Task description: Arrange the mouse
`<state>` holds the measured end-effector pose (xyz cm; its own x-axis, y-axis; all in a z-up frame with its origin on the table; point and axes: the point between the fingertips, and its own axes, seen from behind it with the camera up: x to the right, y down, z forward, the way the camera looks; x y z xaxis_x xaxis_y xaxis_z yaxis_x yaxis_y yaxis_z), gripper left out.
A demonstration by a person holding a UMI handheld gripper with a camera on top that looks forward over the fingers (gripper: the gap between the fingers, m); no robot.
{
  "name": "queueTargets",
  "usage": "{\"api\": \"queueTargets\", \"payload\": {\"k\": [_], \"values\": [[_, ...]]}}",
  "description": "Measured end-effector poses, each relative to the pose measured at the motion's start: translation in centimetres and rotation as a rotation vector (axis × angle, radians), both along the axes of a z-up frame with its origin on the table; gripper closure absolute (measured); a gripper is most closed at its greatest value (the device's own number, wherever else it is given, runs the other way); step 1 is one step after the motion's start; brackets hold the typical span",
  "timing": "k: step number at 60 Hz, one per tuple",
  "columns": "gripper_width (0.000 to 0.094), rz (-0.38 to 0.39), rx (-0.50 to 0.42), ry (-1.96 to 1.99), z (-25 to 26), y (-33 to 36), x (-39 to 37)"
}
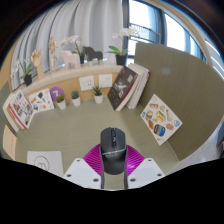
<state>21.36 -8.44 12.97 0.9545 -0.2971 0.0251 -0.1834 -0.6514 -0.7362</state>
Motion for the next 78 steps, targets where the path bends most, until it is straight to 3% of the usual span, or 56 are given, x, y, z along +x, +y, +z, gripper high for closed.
{"api": "queueTargets", "payload": {"k": [9, 17, 24, 31, 40, 50, 63, 64, 65, 66, 67, 69, 78], "values": [[0.0681, 0.051, 0.124, 0.006, 7.6, 2.4, -10.2], [0.0683, 0.144, 0.147, 0.002, 8.8, 4.1, -19.7], [0.0684, 0.21, 0.093, 0.026, 4.4, 4.7, -26.2], [0.0684, 0.225, -0.022, 0.068, -2.3, 4.1, -30.4], [0.0674, 0.243, -0.16, 0.061, -10.0, 2.1, -32.3], [0.0662, 0.247, -0.242, 0.063, -14.1, -0.2, -33.2], [0.0454, 0.224, -0.258, 0.083, -14.7, -0.6, -33.0], [0.0421, 0.22, -0.26, 0.09, -14.6, -0.6, -33.0], [0.0325, 0.215, -0.261, 0.093, -14.4, -0.6, -32.9], [0.0305, 0.208, -0.258, 0.094, -14.3, -0.6, -32.8], [0.0197, 0.201, -0.253, 0.092, -13.9, -0.5, -32.6], [0.0087, 0.195, -0.234, 0.084, -13.1, -0.4, -32.3], [0.0075, 0.209, -0.154, 0.034, -7.7, -0.6, -31.6]]}}
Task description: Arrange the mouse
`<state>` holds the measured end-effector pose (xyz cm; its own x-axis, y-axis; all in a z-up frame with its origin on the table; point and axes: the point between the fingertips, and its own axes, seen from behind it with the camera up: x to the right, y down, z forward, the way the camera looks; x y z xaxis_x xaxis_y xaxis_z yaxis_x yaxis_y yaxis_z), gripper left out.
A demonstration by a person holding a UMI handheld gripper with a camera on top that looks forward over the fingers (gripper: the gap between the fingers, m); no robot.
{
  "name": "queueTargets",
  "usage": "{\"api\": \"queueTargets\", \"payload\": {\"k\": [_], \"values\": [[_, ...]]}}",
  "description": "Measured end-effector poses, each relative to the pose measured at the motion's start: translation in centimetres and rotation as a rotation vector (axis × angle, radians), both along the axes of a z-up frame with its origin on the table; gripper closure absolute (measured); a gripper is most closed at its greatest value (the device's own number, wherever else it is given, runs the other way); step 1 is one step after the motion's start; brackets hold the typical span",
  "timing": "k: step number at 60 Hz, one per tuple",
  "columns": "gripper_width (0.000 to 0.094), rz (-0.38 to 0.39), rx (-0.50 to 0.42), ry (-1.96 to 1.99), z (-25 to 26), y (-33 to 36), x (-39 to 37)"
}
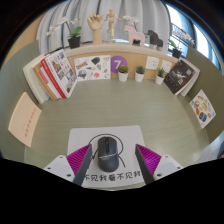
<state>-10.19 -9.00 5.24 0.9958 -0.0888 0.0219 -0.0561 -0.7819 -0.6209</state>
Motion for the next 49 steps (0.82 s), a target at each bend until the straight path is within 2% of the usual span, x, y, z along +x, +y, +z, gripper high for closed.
{"api": "queueTargets", "payload": {"k": [14, 24, 31, 49], "values": [[0.0072, 0.042, 0.155, 0.013, 9.9, -2.8, -0.2], [0.0072, 0.056, 0.25, 0.008, 14.7, -5.9, 0.9], [0.0075, 0.051, 0.286, 0.045, 16.2, -8.3, 1.9], [0.0089, 0.083, 0.273, 0.072, 15.6, -13.7, 4.0]]}}
